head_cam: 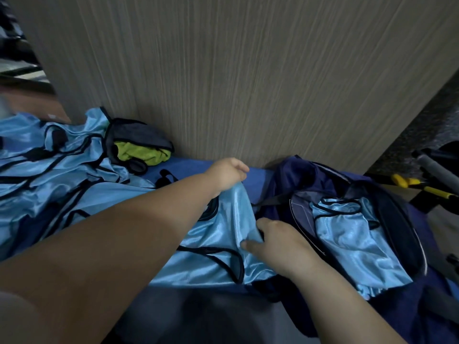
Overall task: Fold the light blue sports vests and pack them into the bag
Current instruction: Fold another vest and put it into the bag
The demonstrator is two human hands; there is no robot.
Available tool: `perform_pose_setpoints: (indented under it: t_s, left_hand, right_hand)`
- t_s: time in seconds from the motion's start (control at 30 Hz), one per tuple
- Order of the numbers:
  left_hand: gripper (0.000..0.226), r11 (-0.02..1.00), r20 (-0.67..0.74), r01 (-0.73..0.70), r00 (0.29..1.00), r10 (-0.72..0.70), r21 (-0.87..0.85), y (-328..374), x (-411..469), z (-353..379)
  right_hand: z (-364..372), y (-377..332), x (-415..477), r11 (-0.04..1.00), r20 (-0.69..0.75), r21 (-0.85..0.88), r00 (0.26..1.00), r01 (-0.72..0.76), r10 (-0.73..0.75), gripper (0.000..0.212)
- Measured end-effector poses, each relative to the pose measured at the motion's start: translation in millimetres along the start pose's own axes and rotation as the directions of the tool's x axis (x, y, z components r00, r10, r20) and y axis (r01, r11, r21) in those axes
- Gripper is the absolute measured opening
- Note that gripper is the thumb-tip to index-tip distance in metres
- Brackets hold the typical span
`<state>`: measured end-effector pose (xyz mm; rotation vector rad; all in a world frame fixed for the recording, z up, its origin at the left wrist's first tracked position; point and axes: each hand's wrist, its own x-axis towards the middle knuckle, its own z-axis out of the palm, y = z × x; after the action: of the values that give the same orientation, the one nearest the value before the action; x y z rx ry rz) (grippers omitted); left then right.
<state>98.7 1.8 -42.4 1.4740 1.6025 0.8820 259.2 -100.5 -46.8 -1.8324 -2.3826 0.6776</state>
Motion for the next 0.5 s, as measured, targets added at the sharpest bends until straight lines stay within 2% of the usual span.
perform_pose_setpoints:
  t_s: [0.07, 0.17, 0.23, 0.3, 0.33, 0.4, 0.5]
  left_hand:
    - [0.025, 0.986, -0.026, 0.022, 0.999, -0.027, -0.163, -1, 0, -3]
    - [0.042, 0.971, -0.013, 0.045, 0.999, -0.049, -0.236, -1, 0, -8]
    - [0.065, 0.975, 0.116, 0.1, 0.99, -0.078, -0.198, -5, 0, -13]
    - [0.081, 0.976, 0.317, 0.133, 0.946, -0.072, -0.174, -7, 0, -16]
    - [0.083, 0.978, 0.371, 0.119, 0.928, -0.048, -0.172, -7, 0, -17]
    - [0.072, 0.987, 0.313, 0.026, 0.949, 0.026, -0.159, -9, 2, -15]
    - [0.049, 0.983, 0.077, -0.185, 0.98, 0.183, 0.015, -15, 9, -11]
  right_hand:
    - [-2, -1, -2, 0.999, -0.012, 0.048, 1.0, 0.022, -0.022, 0.03]
    - [-7, 2, -5, 0.991, 0.001, 0.13, 0.999, 0.033, -0.034, 0.027]
    - [-11, 6, -5, 0.982, 0.032, 0.185, 0.999, 0.024, -0.03, 0.029]
    - [-16, 11, -6, 0.974, 0.072, 0.228, 0.997, 0.002, -0.019, 0.043]
    - [-20, 13, -6, 0.976, 0.098, 0.219, 0.995, -0.003, -0.019, 0.053]
    - [-27, 16, -8, 0.983, 0.172, 0.184, 0.985, -0.011, -0.021, 0.076]
    - [-32, 17, -13, 0.979, 0.297, 0.2, 0.954, -0.027, -0.034, 0.109]
